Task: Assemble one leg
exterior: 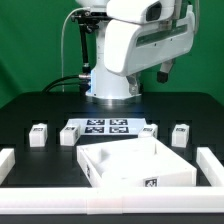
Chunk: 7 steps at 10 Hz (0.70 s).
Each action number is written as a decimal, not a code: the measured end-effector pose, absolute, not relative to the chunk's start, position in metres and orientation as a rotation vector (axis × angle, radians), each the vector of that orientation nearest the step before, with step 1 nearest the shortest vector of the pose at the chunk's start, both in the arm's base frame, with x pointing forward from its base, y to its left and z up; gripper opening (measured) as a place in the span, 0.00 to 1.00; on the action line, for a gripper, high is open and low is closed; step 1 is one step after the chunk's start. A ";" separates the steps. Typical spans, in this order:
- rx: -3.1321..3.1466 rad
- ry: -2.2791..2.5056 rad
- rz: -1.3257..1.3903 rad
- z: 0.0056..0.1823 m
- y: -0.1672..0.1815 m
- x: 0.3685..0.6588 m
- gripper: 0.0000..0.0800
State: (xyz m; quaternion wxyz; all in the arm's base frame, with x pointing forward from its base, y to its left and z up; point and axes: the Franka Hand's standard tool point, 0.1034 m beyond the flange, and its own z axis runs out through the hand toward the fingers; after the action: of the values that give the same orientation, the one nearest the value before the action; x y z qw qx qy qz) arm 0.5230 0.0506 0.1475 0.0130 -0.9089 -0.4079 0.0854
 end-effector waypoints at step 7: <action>-2.832 -1.270 0.267 0.147 0.050 0.523 0.81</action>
Offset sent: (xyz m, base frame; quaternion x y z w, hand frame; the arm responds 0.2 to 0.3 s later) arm 0.0000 0.0000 0.0000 0.0000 0.0000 0.0000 1.0000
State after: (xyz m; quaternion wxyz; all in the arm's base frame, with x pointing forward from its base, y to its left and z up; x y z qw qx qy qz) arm 0.5228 0.0504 0.1470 0.0133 -0.9090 -0.4077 0.0857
